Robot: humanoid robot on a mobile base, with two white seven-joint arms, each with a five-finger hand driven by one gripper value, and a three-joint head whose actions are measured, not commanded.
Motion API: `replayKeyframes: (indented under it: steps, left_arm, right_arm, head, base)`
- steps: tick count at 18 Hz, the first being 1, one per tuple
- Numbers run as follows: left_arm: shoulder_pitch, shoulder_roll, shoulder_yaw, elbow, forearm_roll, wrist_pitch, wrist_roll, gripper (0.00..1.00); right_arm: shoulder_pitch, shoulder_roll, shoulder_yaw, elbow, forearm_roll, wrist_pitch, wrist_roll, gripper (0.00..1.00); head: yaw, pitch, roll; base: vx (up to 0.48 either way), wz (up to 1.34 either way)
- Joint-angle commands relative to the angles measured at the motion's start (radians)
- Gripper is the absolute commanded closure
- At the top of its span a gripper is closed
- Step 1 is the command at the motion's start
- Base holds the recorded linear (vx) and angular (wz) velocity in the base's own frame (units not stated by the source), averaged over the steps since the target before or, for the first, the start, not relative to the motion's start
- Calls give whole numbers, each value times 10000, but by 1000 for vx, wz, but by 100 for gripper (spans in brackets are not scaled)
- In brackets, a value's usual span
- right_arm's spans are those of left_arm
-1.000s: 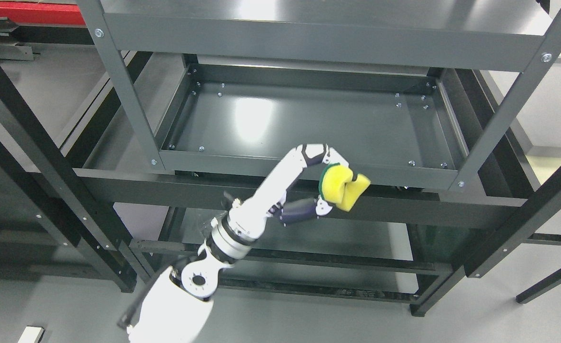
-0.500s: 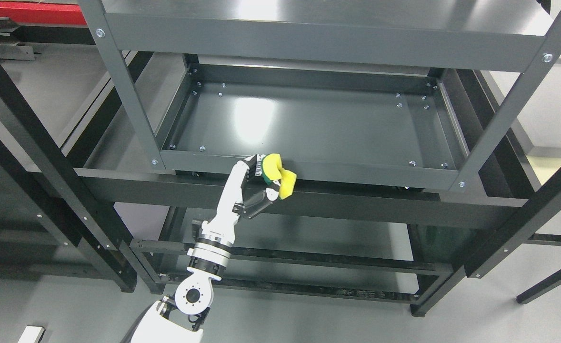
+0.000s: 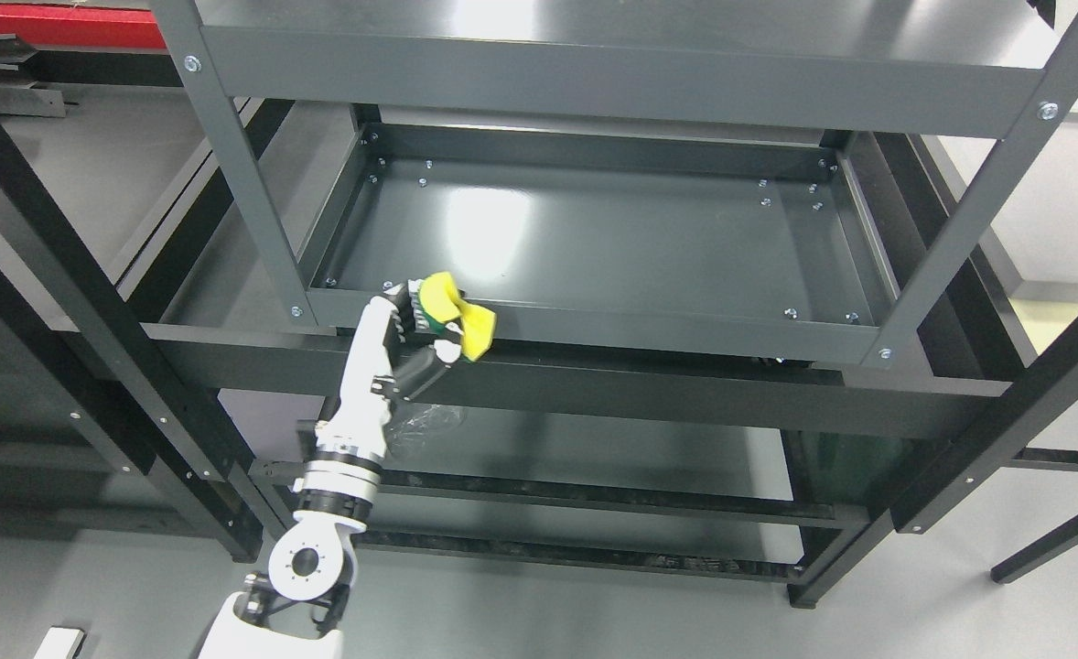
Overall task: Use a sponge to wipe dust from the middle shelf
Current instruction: 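Withdraw the left hand holding the sponge down from the shelf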
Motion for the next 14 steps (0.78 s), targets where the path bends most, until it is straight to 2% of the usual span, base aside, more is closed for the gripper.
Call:
replayKeyframes:
  steps: [1,14]
  left_arm:
    - [440,127,2002,-1175,191,16,-253,100]
    - [502,127,1742,-1144,560,-76,-268,100]
  right_arm:
    - [-3,-175,-1,-175,0,5,1,0]
    - [-3,-175,-1,-175,0,5,1,0]
  head:
    - [0,0,0]
    - [0,0,0]
  base:
    - [0,0]
    - [0,0]
